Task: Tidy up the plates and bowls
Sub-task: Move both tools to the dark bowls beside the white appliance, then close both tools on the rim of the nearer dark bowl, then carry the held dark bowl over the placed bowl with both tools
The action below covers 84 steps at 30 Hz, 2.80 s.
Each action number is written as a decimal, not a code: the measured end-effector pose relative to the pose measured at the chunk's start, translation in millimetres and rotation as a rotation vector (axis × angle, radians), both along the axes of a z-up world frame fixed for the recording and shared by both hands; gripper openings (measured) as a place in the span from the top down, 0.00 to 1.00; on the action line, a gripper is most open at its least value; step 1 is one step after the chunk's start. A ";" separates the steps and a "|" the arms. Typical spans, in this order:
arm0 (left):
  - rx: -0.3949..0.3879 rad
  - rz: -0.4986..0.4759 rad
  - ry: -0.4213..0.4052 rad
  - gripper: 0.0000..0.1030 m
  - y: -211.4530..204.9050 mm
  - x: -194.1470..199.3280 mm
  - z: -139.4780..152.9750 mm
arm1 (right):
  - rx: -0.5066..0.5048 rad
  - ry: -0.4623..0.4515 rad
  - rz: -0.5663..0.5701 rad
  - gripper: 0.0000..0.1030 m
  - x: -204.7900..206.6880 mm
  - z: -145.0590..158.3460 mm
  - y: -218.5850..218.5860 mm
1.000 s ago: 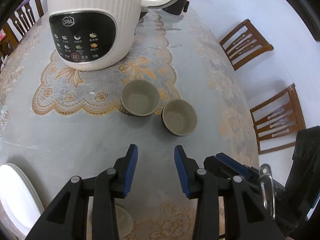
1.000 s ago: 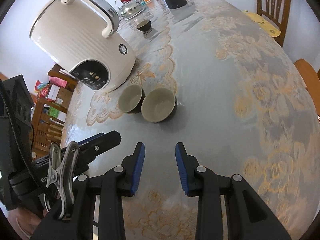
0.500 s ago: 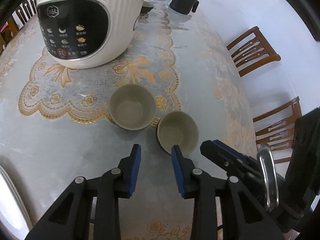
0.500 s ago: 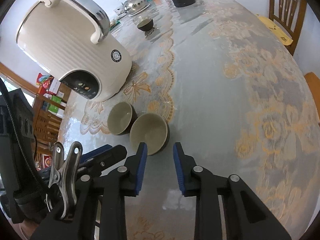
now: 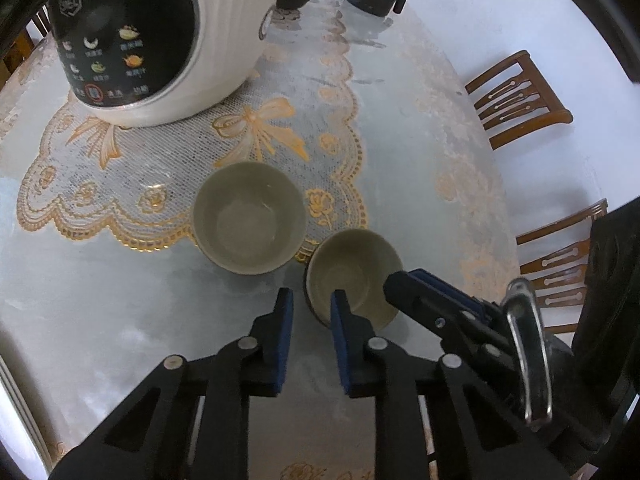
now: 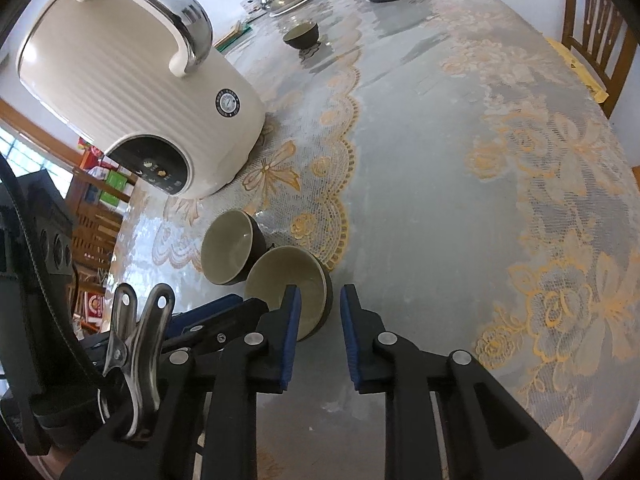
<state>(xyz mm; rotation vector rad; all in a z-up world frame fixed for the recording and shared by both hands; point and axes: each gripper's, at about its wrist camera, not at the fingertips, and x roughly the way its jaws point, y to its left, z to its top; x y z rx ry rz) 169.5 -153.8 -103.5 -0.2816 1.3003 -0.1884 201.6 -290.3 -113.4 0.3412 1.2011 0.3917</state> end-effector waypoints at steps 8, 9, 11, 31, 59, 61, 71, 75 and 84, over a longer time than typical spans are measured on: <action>0.002 0.011 0.003 0.86 0.5 -0.4 -3.8 | 0.021 0.014 0.013 0.80 3.1 -7.5 -1.8; 0.002 0.014 0.004 0.86 0.2 -0.4 -4.5 | 0.022 0.014 0.017 0.80 3.3 -8.1 -1.9; 0.003 0.019 0.008 0.86 0.0 -0.9 -5.6 | 0.024 0.016 0.024 0.80 4.2 -10.4 -1.4; -0.011 -0.005 -0.001 0.92 0.4 -11.5 6.2 | 0.048 0.024 0.010 0.84 -10.4 -6.3 0.1; 0.005 -0.050 -0.053 0.92 29.9 -61.8 38.6 | 0.065 0.009 -0.031 0.84 -69.7 24.2 32.3; 0.004 -0.049 -0.054 0.92 34.0 -66.9 39.8 | 0.063 0.007 -0.028 0.84 -74.1 26.6 36.5; 0.010 -0.050 -0.072 0.92 54.3 -90.4 50.9 | 0.066 0.005 -0.022 0.84 -95.0 34.8 57.9; 0.008 -0.045 -0.077 0.92 64.9 -98.4 55.5 | 0.065 0.000 -0.019 0.84 -102.9 39.1 65.7; 0.012 -0.034 -0.055 0.92 88.1 -116.2 51.4 | 0.065 0.020 -0.001 0.84 -115.9 36.1 89.0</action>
